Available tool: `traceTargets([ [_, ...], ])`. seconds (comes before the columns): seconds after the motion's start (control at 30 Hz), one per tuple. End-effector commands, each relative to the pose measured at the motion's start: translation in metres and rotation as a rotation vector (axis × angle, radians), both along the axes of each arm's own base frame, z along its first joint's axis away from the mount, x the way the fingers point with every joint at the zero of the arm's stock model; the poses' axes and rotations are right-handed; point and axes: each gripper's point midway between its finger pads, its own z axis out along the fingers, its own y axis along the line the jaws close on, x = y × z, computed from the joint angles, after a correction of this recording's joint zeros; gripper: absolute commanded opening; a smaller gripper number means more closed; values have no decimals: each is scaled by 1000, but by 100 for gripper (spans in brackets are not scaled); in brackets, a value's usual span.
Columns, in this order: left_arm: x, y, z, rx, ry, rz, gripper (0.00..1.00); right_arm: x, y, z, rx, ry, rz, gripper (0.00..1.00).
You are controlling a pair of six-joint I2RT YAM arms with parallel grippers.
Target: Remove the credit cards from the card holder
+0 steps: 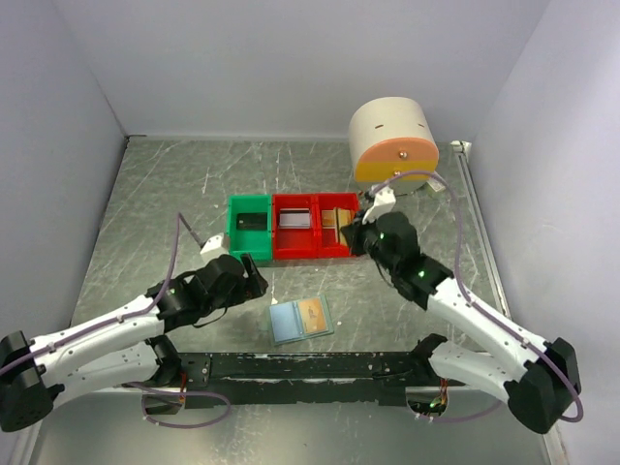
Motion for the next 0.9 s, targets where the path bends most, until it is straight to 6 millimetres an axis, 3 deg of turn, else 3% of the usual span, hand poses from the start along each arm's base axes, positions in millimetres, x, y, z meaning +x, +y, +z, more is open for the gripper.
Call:
traceTargets([
  [0.0,-3,15,5,-12,-20,38,100,43,-34,0,-94,29,-19,0],
  [0.17,-2,27,11,36,-29,63,100,70,-51,-2,102,82,81,0],
  [0.3,0,31,12,70,-31,66,100,82,-42,-5,54,15,163,0],
  [0.4,5,27,11,69,-38,46,100,83,-27,-12,-121,-92,275,0],
  [0.5,10,27,7,91,-24,41,100,84,-20,-18,-413,-241,316,0],
  [0.67,19,31,3,117,-7,44,100,93,-35,-36,-674,-268,345,0],
  [0.87,30,41,7,92,-16,43,100,100,-47,-55,-849,-279,400,0],
])
